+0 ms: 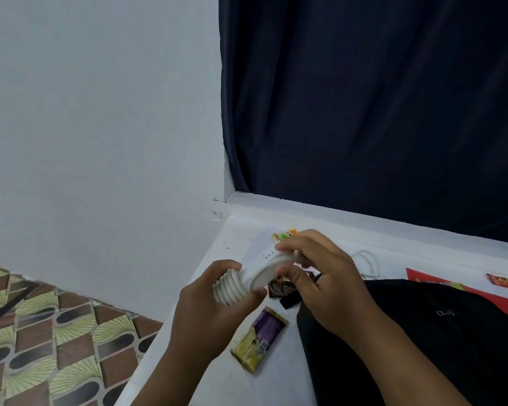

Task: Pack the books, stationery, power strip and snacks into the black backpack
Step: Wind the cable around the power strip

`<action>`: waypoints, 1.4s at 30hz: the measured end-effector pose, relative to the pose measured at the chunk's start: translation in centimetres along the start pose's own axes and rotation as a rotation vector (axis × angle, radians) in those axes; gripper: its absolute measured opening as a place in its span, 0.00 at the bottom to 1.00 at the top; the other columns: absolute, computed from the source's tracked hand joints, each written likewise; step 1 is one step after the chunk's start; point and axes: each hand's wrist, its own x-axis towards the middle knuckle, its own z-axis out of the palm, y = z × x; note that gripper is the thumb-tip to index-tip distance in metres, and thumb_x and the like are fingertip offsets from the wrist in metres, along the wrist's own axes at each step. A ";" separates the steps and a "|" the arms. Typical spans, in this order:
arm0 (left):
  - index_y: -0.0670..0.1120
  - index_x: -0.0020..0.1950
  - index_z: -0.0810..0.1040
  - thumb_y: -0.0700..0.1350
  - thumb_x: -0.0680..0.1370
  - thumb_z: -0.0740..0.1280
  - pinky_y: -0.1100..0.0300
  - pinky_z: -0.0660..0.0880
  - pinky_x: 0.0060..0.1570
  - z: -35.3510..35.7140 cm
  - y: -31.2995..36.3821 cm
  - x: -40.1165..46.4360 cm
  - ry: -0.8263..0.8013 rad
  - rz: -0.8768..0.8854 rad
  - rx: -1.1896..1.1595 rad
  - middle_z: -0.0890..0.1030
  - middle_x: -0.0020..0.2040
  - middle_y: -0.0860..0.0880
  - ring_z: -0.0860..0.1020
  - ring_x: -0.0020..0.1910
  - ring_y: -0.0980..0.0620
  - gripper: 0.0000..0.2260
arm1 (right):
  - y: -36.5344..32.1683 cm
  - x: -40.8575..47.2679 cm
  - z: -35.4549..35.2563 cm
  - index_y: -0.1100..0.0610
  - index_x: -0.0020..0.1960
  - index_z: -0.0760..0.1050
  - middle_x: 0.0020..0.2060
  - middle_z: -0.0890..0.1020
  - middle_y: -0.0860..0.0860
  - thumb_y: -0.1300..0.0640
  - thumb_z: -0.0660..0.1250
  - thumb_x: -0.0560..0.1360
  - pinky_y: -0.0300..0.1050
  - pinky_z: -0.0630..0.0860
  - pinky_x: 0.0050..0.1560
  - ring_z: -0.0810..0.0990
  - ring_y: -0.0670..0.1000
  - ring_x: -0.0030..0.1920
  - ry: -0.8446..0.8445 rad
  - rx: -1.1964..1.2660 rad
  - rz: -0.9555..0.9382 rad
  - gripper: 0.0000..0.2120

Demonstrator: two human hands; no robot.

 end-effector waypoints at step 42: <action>0.53 0.60 0.77 0.61 0.75 0.67 0.52 0.79 0.34 -1.5 1.5 1.1 0.068 -0.189 -0.651 0.82 0.44 0.43 0.82 0.38 0.46 0.18 | 8.4 -3.2 -0.6 0.47 0.44 0.74 0.36 0.77 0.47 0.55 0.62 0.81 0.50 0.76 0.44 0.75 0.47 0.38 -0.227 -0.168 0.394 0.08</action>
